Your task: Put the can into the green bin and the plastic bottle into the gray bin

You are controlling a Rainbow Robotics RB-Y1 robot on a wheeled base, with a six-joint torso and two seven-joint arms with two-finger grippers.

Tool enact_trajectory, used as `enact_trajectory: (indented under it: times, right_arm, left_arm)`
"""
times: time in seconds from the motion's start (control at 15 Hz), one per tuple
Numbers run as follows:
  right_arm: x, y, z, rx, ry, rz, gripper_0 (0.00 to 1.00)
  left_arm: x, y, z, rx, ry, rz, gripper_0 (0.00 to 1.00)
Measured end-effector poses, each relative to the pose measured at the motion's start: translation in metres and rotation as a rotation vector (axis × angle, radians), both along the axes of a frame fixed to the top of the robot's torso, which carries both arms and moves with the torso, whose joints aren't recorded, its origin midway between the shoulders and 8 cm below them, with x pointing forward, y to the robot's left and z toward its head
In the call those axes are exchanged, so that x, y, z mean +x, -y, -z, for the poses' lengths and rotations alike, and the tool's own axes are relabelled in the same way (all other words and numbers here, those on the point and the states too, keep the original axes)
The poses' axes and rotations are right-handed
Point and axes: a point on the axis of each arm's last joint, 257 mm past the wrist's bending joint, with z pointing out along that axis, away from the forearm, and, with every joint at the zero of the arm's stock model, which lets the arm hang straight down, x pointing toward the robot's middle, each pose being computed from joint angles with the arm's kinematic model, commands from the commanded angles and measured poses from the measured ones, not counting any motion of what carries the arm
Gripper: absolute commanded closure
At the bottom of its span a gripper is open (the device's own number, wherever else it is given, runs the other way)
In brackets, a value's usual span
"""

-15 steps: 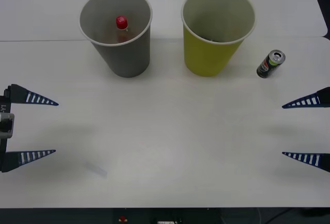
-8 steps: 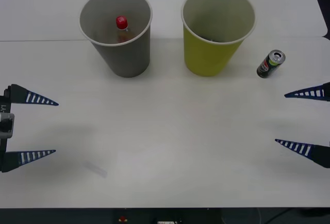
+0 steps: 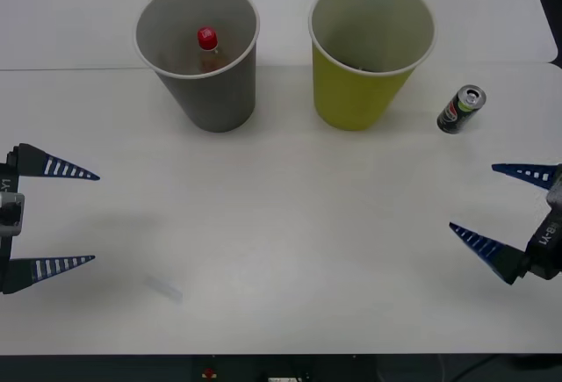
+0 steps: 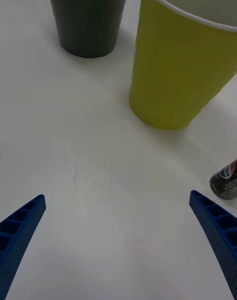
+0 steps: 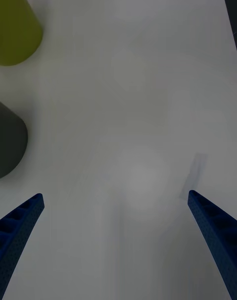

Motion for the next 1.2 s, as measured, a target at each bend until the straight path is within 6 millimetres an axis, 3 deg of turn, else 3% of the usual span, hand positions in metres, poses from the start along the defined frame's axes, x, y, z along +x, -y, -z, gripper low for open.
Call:
enact_trajectory:
  times: [0.6,0.87,1.2]
  right_arm:
    - [0.020,0.027,0.012,0.318,-0.003,0.454,0.00]
    - [0.031,0.034,0.023,0.400,0.044,0.521,0.00]
    - [0.059,0.046,0.047,0.484,0.118,0.548,0.00]
  left_arm:
    - [0.000,0.000,0.000,0.000,0.000,0.000,0.00]
    - [0.000,0.000,0.000,0.000,0.000,0.000,0.00]
    - [0.000,0.000,0.000,0.000,0.000,0.000,0.00]
